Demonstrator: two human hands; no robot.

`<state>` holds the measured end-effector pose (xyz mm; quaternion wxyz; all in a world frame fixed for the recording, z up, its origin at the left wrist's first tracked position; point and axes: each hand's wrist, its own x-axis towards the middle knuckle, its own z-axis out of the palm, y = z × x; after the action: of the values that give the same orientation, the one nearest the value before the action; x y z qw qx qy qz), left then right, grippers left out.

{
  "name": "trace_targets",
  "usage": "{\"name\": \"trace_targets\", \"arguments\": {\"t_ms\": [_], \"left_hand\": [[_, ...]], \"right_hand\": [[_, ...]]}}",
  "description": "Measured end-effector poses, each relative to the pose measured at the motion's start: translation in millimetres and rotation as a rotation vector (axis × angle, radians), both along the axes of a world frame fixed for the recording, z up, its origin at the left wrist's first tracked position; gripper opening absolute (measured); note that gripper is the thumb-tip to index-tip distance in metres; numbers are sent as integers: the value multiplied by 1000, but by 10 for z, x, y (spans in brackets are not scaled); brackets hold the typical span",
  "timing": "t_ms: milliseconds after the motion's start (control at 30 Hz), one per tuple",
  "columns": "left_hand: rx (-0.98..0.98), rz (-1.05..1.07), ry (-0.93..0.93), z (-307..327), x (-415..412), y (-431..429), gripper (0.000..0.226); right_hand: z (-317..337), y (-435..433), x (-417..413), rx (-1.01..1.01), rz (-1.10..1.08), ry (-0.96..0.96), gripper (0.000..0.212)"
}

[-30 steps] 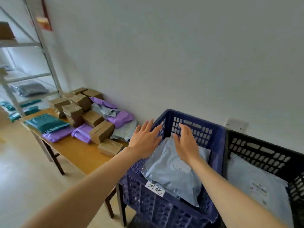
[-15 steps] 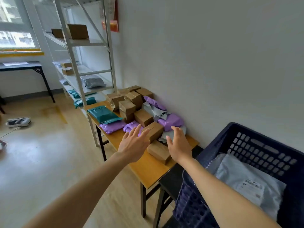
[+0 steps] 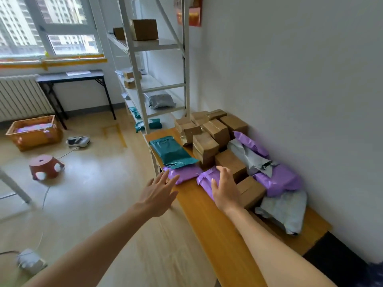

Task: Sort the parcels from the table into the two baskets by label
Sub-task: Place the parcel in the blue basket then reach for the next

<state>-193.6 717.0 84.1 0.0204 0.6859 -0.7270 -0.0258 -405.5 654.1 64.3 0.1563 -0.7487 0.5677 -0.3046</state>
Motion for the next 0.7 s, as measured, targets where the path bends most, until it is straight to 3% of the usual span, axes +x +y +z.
{"name": "trace_targets", "arguments": {"t_ms": [333, 700], "left_hand": [[67, 98, 60, -463, 1085, -861, 59], [189, -57, 108, -918, 2420, -2052, 60]], "right_hand": [[-483, -886, 1075, 156, 79, 66, 43], [-854, -1671, 2356, 267, -75, 112, 44]]}}
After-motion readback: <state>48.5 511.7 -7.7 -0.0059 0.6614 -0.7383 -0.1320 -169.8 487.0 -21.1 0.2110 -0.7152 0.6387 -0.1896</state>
